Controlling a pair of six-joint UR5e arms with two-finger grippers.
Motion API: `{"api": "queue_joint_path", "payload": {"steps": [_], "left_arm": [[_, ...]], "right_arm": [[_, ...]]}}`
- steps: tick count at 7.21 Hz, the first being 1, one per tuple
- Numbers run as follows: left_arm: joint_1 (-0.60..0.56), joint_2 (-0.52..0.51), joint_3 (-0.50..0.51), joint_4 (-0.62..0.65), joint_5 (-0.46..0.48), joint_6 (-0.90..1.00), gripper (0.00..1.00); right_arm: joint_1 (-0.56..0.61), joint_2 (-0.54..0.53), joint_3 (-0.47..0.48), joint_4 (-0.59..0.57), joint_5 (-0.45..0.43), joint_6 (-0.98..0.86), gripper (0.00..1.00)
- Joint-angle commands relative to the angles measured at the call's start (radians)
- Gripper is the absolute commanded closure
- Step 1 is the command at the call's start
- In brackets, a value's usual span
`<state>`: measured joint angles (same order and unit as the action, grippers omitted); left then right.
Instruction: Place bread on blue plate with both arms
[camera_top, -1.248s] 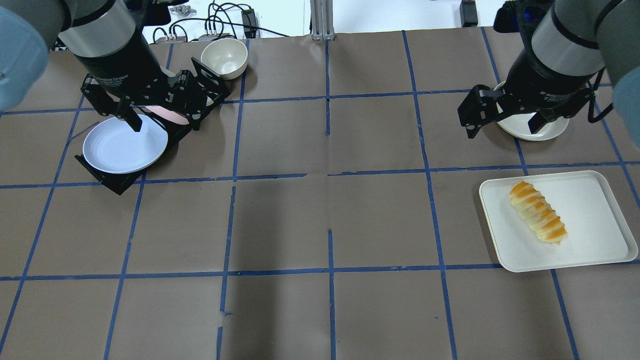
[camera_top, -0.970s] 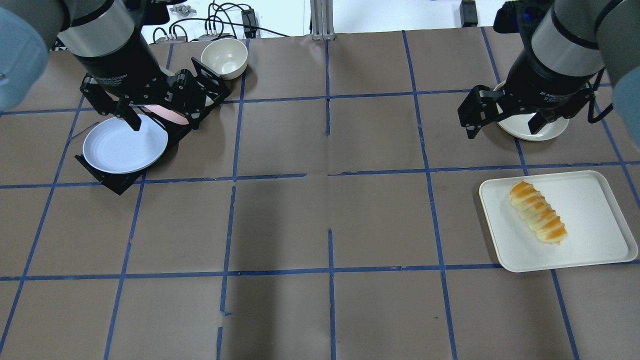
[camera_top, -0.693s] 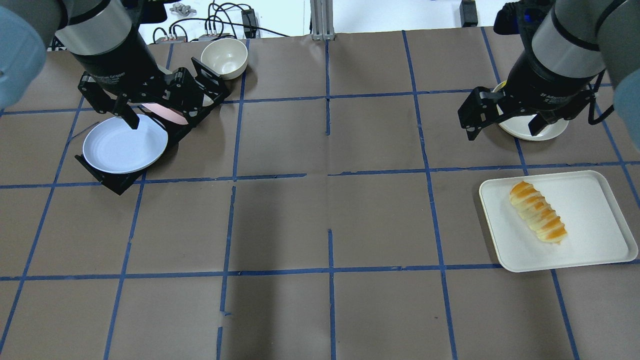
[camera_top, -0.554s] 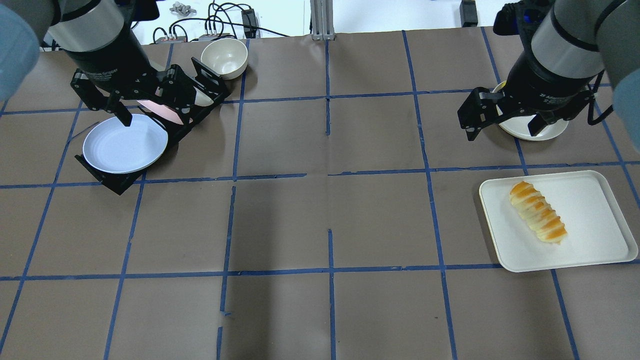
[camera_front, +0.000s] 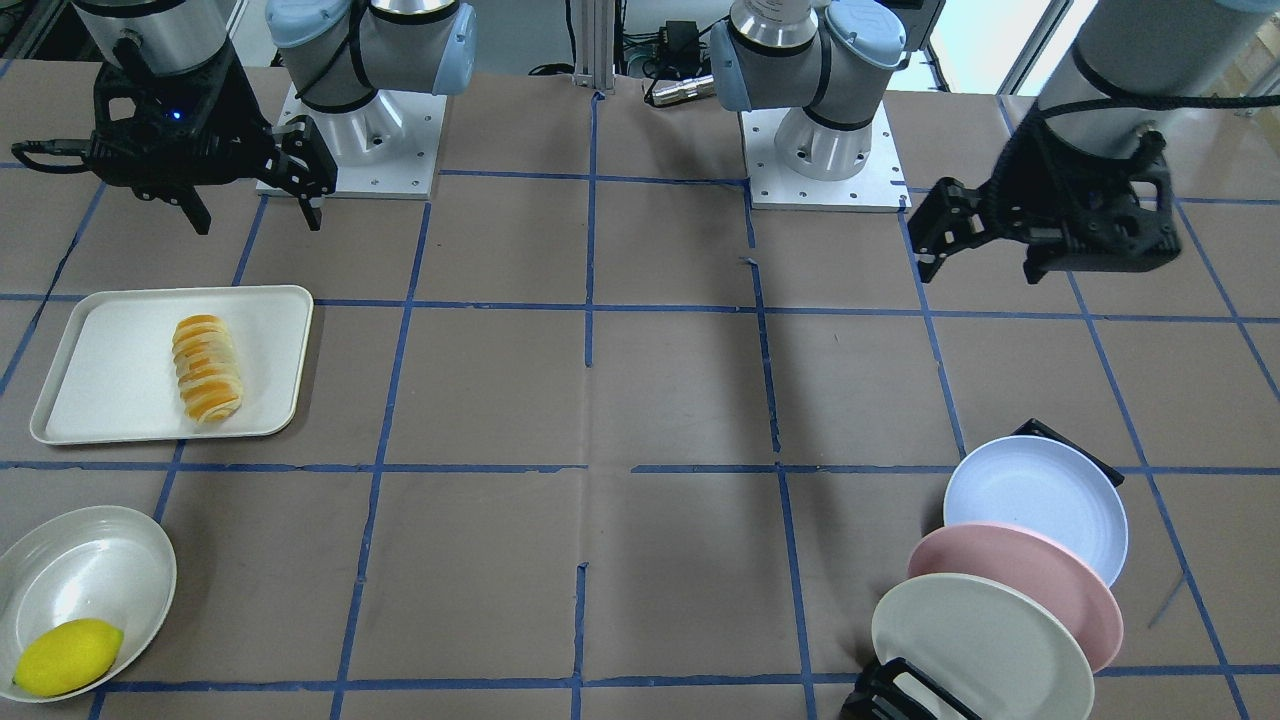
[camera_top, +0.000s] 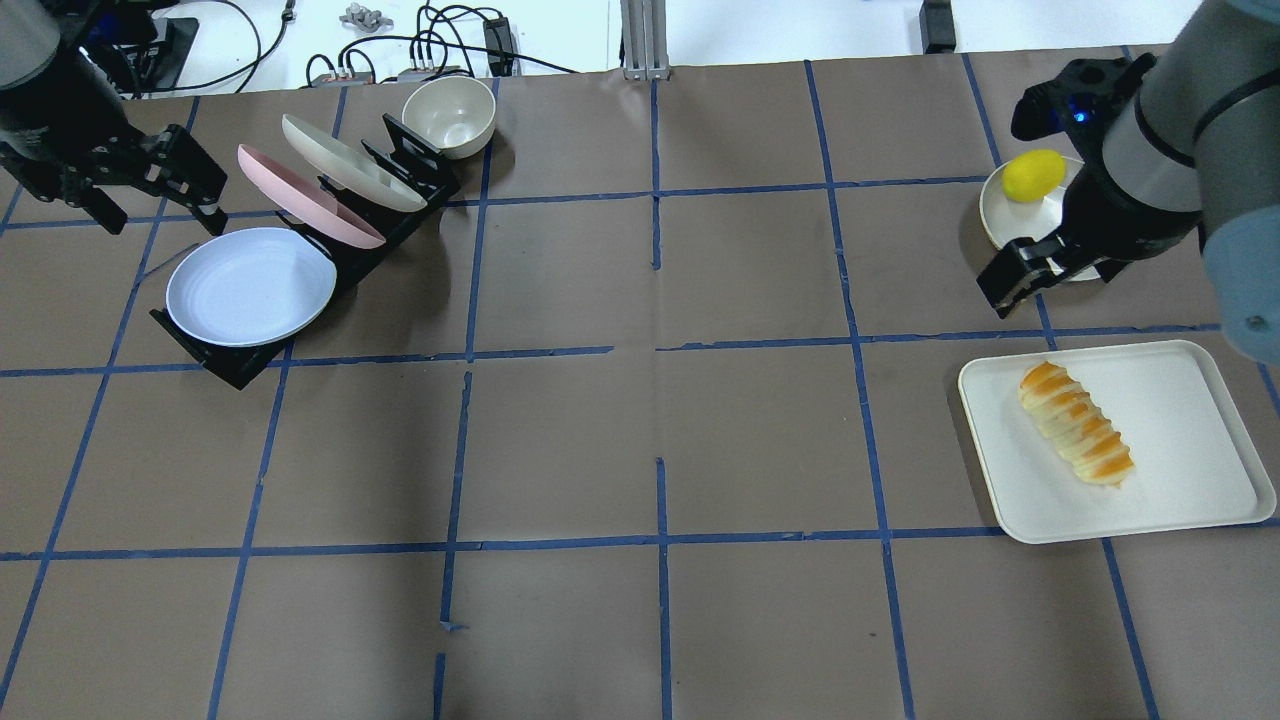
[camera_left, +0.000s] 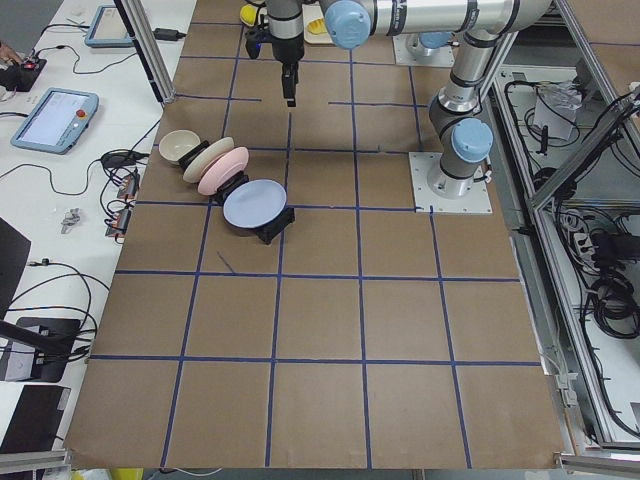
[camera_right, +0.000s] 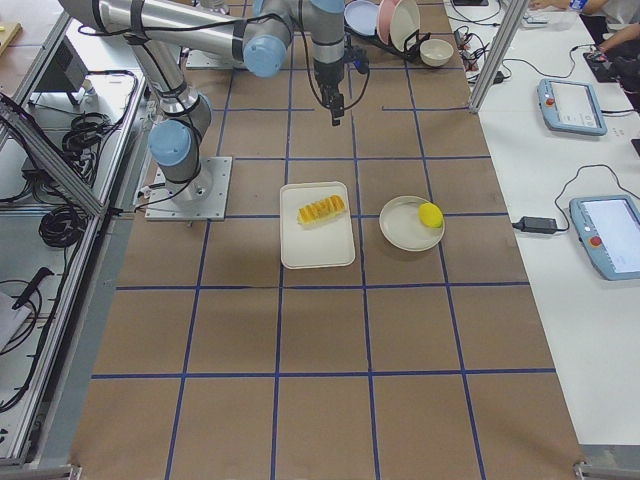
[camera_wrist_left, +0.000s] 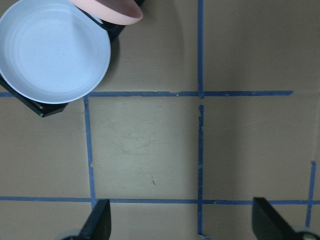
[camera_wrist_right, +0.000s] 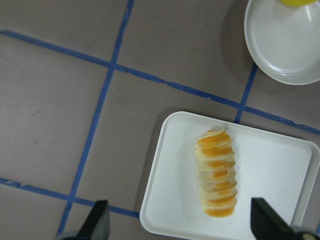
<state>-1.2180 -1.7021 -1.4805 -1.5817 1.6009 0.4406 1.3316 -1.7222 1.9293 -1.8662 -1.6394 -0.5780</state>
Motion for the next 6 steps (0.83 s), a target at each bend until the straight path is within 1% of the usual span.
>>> {"api": "queue_joint_path", "payload": {"steps": [1,2,3,4,5,6], "left_arm": [[0.127,-0.098,0.006,0.077,-0.063,0.150,0.00],[0.168,-0.159,0.014,0.122,-0.070,0.215,0.00],[0.207,-0.227,0.043,0.141,-0.070,0.278,0.00],[0.234,-0.307,0.092,0.149,-0.082,0.323,0.00],[0.235,-0.392,0.153,0.150,-0.111,0.328,0.00],[0.230,-0.478,0.210,0.151,-0.108,0.326,0.00]], "right_arm": [[-0.208,0.007,0.187,-0.158,0.066,-0.158,0.01],[-0.238,0.036,0.245,-0.233,0.073,-0.174,0.01],[-0.241,0.090,0.276,-0.282,0.063,-0.174,0.01],[-0.245,0.154,0.281,-0.300,0.059,-0.174,0.01],[-0.253,0.195,0.281,-0.344,0.059,-0.174,0.02],[-0.253,0.240,0.274,-0.413,0.058,-0.174,0.02]]}}
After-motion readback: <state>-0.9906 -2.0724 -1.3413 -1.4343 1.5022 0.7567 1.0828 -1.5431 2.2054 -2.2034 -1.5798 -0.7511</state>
